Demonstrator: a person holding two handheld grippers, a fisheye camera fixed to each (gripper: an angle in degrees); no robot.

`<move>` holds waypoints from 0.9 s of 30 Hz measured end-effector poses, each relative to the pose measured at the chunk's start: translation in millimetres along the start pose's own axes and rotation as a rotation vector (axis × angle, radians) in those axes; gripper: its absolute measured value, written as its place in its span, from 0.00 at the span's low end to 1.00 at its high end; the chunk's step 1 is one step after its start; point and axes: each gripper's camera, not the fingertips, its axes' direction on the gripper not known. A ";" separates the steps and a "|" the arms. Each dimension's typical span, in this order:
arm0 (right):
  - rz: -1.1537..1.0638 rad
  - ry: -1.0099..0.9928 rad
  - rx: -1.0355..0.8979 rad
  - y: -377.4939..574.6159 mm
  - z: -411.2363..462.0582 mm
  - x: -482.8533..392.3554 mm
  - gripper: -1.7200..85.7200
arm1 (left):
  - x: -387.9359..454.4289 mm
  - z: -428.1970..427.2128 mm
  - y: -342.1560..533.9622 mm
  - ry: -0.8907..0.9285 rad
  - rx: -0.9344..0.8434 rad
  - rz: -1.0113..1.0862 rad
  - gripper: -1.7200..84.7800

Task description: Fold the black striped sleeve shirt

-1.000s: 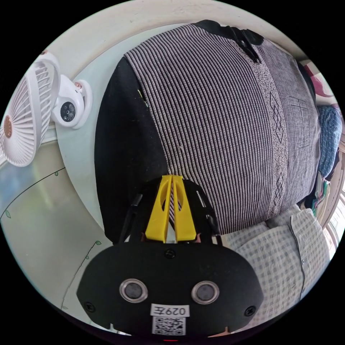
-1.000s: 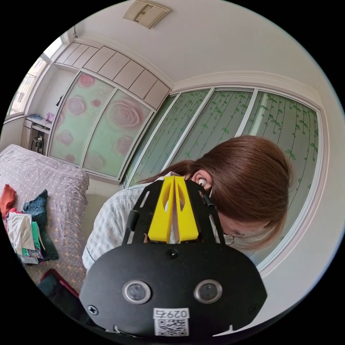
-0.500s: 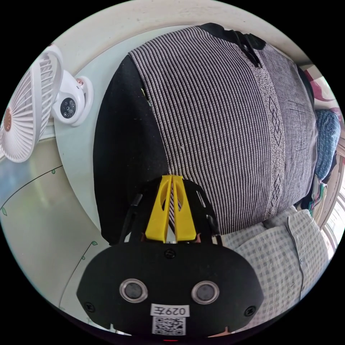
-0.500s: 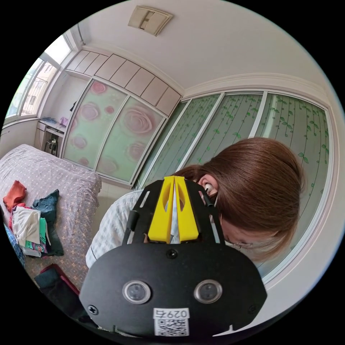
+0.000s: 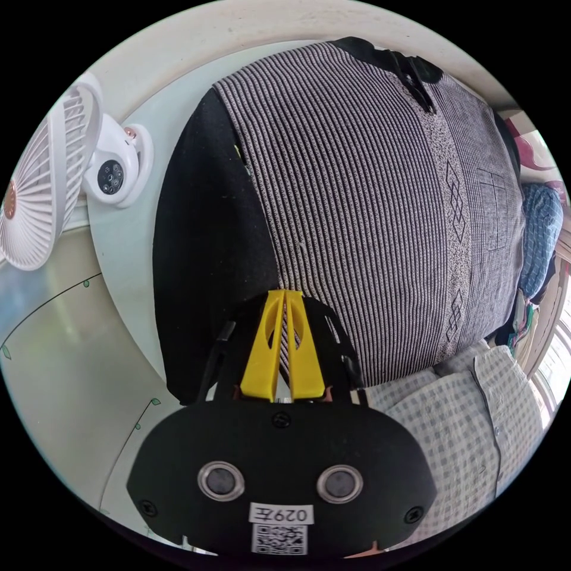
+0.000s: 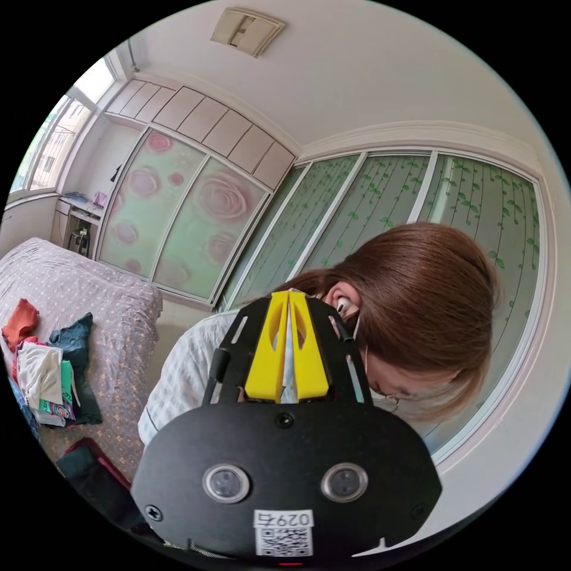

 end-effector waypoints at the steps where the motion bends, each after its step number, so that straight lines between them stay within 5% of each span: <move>1: 0.004 -0.009 0.003 -0.9 0.5 -0.3 0.01 | -0.6 -0.1 -0.1 -0.001 0.000 0.000 0.01; 27: 0.033 -0.008 0.059 -74.4 11.0 -129.4 0.01 | -21.3 3.7 -5.9 -0.010 -0.006 -0.001 0.01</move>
